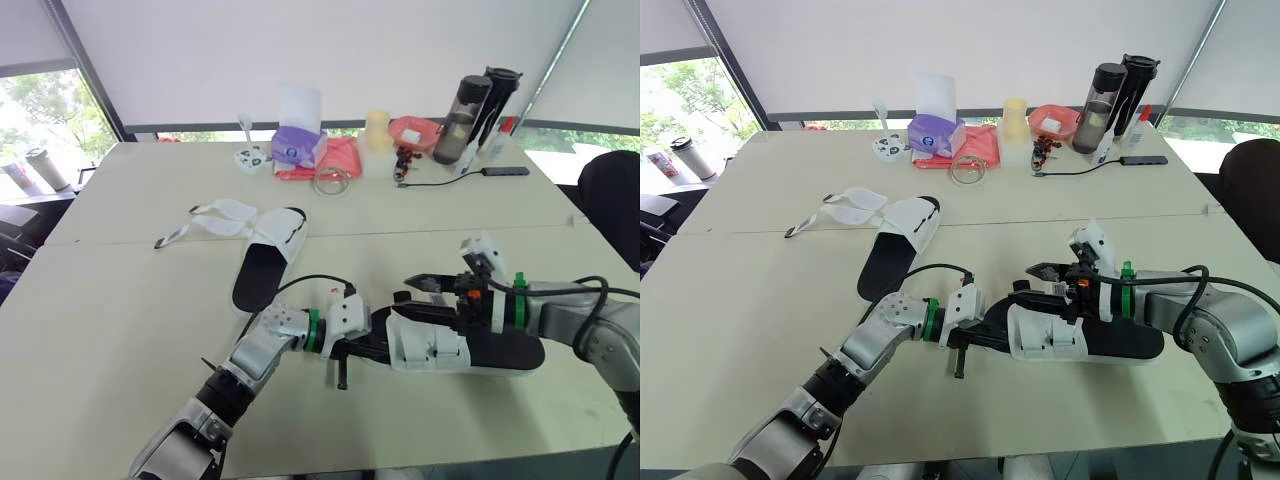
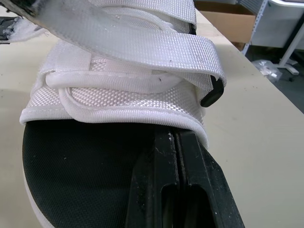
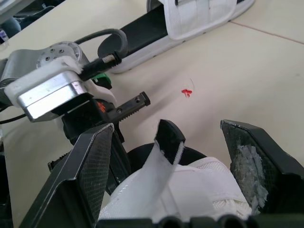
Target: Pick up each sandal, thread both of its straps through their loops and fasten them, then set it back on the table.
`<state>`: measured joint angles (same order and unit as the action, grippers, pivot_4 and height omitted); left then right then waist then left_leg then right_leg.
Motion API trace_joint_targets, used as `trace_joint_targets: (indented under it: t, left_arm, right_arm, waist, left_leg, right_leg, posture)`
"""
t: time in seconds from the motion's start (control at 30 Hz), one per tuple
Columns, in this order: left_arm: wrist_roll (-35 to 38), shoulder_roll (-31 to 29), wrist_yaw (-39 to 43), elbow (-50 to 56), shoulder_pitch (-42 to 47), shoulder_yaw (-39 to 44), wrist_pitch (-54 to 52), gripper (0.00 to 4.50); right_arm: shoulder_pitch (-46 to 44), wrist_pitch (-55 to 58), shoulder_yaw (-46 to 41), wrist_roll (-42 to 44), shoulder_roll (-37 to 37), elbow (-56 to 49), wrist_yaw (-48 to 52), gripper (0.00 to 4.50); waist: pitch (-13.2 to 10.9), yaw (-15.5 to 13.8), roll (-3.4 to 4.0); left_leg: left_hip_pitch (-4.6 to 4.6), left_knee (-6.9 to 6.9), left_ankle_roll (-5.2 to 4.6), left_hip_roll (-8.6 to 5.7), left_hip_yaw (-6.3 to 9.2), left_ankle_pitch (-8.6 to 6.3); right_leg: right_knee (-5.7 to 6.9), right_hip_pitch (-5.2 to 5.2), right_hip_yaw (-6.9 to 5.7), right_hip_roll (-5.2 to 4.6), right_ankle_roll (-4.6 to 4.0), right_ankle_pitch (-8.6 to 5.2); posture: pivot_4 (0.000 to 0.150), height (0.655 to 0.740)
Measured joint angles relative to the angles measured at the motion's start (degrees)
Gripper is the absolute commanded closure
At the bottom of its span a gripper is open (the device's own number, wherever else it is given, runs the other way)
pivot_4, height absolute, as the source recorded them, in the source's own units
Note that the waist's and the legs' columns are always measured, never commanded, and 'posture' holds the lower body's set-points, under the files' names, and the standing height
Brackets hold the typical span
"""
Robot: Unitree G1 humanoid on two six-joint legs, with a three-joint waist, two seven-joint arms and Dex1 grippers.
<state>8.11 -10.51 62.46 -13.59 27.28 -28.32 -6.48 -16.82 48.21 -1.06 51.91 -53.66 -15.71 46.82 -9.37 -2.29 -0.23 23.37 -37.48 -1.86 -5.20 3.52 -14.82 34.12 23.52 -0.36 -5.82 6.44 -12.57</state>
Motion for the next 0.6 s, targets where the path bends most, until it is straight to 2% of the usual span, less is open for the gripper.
trace_joint_targets:
  t: [0.07,0.13,0.23,0.27,0.6]
  left_arm:
    - [0.0,0.0,0.0,-0.3,0.0,0.0,0.5,4.50]
    - [0.0,0.0,0.0,-0.4,0.0,0.0,0.7,4.50]
    - [0.0,0.0,-0.1,-0.4,0.0,0.0,0.8,4.50]
    - [0.0,0.0,-0.2,-0.4,0.0,0.0,0.8,4.50]
    - [0.0,0.0,-0.5,-0.4,0.0,0.1,0.9,4.50]
  right_arm:
    - [-0.8,1.4,0.2,0.0,0.8,1.4,1.4,1.56]
    - [-1.7,2.6,0.4,0.0,0.8,2.2,2.6,2.47]
    - [-2.3,4.2,0.6,0.0,0.8,2.4,4.9,4.18]
    - [-2.3,4.5,0.7,-0.1,0.8,2.4,5.5,4.47]
    - [-3.9,6.2,-0.5,-1.5,1.6,2.7,8.5,4.47]
  waist:
    - [0.0,0.0,0.00]
    - [0.0,0.0,0.01]
    - [0.0,0.0,0.01]
    - [0.0,0.0,0.01]
    - [0.0,0.0,0.01]
  left_leg:
    - [0.00,0.00,0.00,0.00,0.00,0.00]
    - [0.00,0.00,0.00,0.00,0.00,0.00]
    - [0.00,0.00,0.00,0.00,0.00,0.00]
    - [0.00,0.00,0.00,0.00,0.00,0.00]
    - [0.00,0.00,0.01,0.00,0.00,-0.01]
  right_leg:
    - [0.01,0.00,0.00,0.00,-0.01,0.01]
    - [0.01,0.01,0.00,0.00,-0.01,0.01]
    - [0.01,0.01,0.00,0.00,-0.01,0.01]
    - [0.01,0.01,0.00,0.00,-0.01,0.01]
    - [0.01,0.02,0.00,0.00,0.01,0.03]
  posture:
    - [0.150,0.7400]
    - [0.150,0.7400]
    - [0.150,0.7400]
    - [0.150,0.7400]
    - [0.150,0.7400]
